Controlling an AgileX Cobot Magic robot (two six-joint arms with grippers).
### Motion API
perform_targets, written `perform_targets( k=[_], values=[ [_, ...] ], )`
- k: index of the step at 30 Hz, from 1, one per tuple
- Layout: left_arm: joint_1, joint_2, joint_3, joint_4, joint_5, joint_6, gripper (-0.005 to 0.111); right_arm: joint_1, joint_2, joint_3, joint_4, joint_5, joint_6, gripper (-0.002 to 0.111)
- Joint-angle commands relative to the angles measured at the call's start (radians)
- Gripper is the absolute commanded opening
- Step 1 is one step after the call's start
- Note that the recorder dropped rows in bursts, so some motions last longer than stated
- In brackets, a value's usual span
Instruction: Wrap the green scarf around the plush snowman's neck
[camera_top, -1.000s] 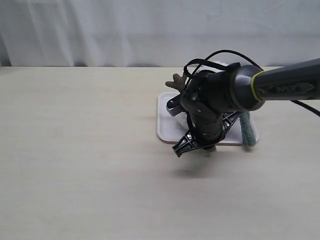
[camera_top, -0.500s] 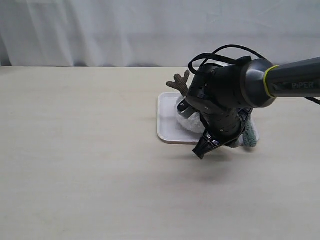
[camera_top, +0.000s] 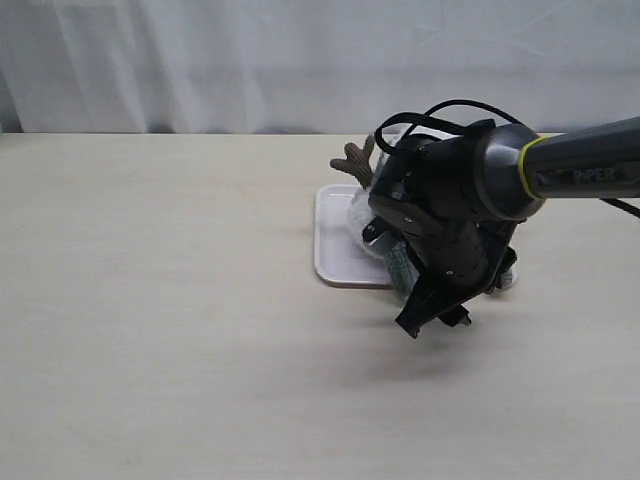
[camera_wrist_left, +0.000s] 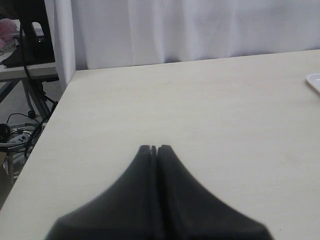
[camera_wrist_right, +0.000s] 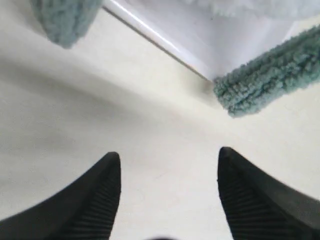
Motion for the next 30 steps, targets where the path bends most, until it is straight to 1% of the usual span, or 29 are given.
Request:
perform_targets(
  k=[1, 5, 7, 9, 12, 16, 19, 25, 30],
  values=[
    [0.001, -0.003, 0.003, -0.002, -0.012, 0.0, 0.0, -0.002, -0.048, 0.006, 0.02, 0.021, -0.008, 0.057],
    [0.001, -0.003, 0.003, -0.002, -0.012, 0.0, 0.0, -0.004, -0.127, 0.011, 0.022, -0.005, 0.003, 0.057],
    [0.001, -0.003, 0.003, -0.002, -0.012, 0.0, 0.0, -0.027, -0.176, 0.028, 0.022, -0.045, 0.028, 0.057],
    [0.001, -0.003, 0.003, -0.002, -0.012, 0.0, 0.0, -0.068, -0.216, 0.053, 0.046, -0.095, 0.048, 0.057],
    [0.001, -0.003, 0.003, -0.002, -0.012, 0.0, 0.0, -0.159, -0.265, 0.103, 0.137, -0.237, 0.037, 0.057],
    [0.001, -0.003, 0.003, -0.002, -0.012, 0.0, 0.0, -0.27, -0.275, 0.185, 0.293, -0.411, -0.087, 0.057],
    [0.001, -0.003, 0.003, -0.002, -0.012, 0.0, 0.0, -0.321, -0.265, 0.24, 0.319, -0.525, -0.114, 0.057],
    [0.001, -0.003, 0.003, -0.002, -0.012, 0.0, 0.0, -0.352, -0.259, 0.302, 0.303, -0.731, -0.118, 0.057],
    [0.001, -0.003, 0.003, -0.002, -0.012, 0.0, 0.0, -0.352, -0.224, 0.304, 0.303, -0.813, -0.118, 0.057]
  ],
)
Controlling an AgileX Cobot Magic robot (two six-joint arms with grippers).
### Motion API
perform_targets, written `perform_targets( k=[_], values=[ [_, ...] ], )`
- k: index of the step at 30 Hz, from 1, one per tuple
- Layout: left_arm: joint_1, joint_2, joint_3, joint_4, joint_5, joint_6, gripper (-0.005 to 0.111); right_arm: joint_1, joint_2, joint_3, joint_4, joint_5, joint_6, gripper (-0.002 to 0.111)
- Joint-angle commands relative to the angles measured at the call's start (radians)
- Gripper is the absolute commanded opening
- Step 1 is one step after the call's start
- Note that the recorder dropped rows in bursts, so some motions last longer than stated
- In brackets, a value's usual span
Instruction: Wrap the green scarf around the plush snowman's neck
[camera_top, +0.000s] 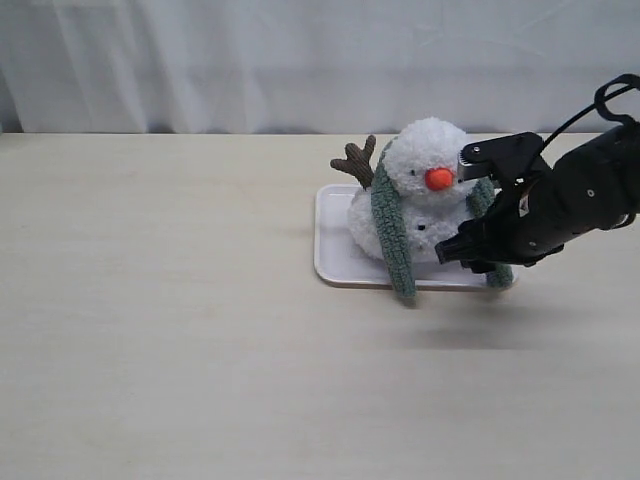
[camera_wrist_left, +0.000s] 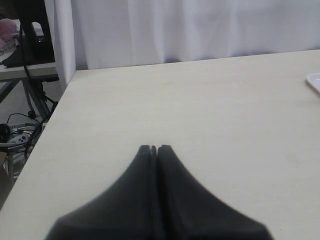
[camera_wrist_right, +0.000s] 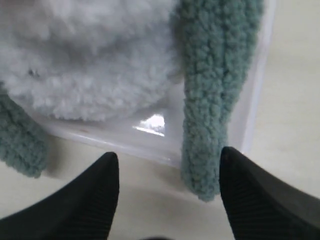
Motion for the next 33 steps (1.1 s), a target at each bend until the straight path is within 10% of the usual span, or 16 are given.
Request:
perform_targets(
  k=[1, 20, 28, 33],
  values=[
    [0.001, -0.003, 0.003, -0.002, -0.012, 0.0, 0.0, -0.006, 0.035, 0.005, -0.014, -0.08, -0.01, 0.057],
    [0.001, -0.003, 0.003, -0.002, -0.012, 0.0, 0.0, -0.076, 0.104, 0.004, -0.035, -0.096, 0.018, 0.051],
    [0.001, -0.003, 0.003, -0.002, -0.012, 0.0, 0.0, -0.074, 0.102, 0.004, -0.022, -0.05, 0.016, 0.004],
    [0.001, -0.003, 0.003, -0.002, -0.012, 0.0, 0.0, -0.074, 0.067, 0.004, 0.055, -0.022, -0.038, 0.004]
  ],
)
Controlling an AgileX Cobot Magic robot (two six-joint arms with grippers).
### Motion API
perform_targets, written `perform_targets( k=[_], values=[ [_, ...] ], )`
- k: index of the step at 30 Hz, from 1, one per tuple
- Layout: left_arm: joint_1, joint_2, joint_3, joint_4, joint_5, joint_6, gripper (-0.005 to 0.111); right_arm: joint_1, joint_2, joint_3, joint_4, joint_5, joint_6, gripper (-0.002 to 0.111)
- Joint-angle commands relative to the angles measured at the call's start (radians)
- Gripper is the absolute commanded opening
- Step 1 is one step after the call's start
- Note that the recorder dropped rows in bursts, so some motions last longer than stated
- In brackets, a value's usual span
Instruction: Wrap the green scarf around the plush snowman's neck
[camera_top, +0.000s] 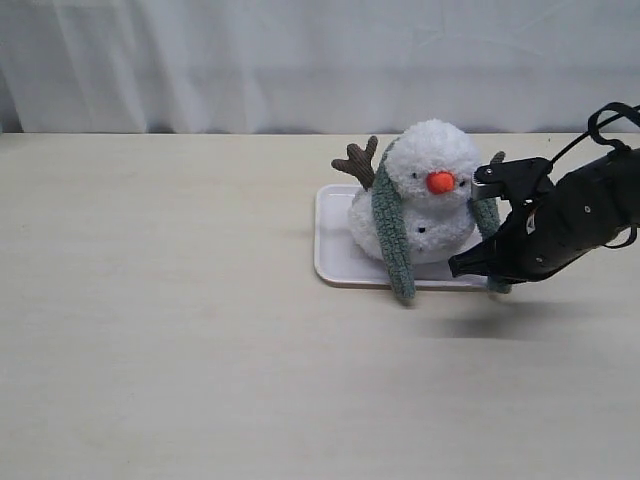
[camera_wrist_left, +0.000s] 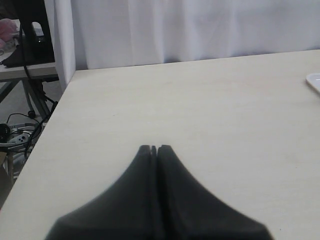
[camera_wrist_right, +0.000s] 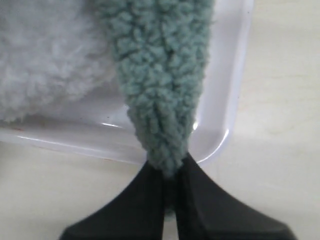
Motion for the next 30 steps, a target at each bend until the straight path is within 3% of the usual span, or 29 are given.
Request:
perform_targets(
  k=[1, 16, 30],
  values=[
    [0.001, -0.003, 0.003, -0.002, -0.012, 0.0, 0.0, -0.003, -0.044, 0.004, 0.089, 0.027, -0.076, 0.004],
    [0.001, -0.003, 0.003, -0.002, -0.012, 0.0, 0.0, -0.003, -0.113, 0.004, 0.901, 0.254, -0.816, 0.004],
    [0.001, -0.003, 0.003, -0.002, -0.012, 0.0, 0.0, -0.003, -0.007, 0.004, 0.966, 0.153, -0.846, 0.004]
  ],
)
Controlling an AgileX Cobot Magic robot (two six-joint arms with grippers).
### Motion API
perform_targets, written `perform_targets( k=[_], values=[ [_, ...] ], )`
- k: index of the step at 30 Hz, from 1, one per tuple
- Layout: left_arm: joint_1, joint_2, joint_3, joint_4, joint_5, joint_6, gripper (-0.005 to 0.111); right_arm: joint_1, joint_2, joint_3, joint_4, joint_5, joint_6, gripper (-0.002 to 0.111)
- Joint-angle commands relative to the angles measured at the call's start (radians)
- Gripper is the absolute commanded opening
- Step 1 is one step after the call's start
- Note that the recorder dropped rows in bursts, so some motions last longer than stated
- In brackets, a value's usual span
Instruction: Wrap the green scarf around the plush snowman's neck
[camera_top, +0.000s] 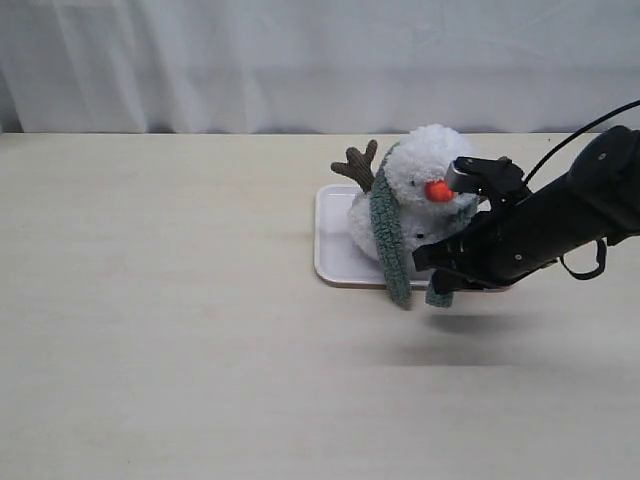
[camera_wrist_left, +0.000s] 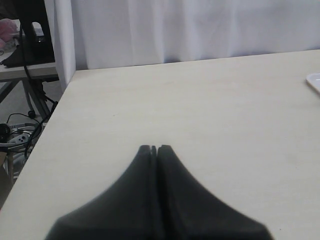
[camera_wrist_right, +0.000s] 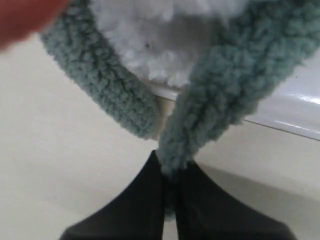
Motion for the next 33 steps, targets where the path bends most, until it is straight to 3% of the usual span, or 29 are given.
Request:
perform_targets(
  k=[1, 6, 13, 17, 24, 33],
  values=[
    [0.001, -0.003, 0.003, -0.002, -0.012, 0.0, 0.0, -0.003, 0.045, 0.004, 0.009, -0.044, -0.019, 0.004],
    [0.001, -0.003, 0.003, -0.002, -0.012, 0.0, 0.0, -0.003, 0.061, 0.004, 0.009, -0.065, -0.041, 0.01],
    [0.001, -0.003, 0.003, -0.002, -0.012, 0.0, 0.0, -0.003, 0.059, 0.004, 0.009, -0.018, -0.046, 0.05],
    [0.001, -0.003, 0.003, -0.002, -0.012, 0.0, 0.0, -0.003, 0.059, 0.004, 0.009, 0.02, -0.052, 0.062],
    [0.001, -0.003, 0.003, -0.002, -0.012, 0.0, 0.0, -0.003, 0.059, 0.004, 0.141, 0.03, -0.18, 0.067],
    [0.001, -0.003, 0.003, -0.002, -0.012, 0.0, 0.0, -0.003, 0.077, 0.004, 0.258, -0.11, -0.263, 0.067]
  ],
)
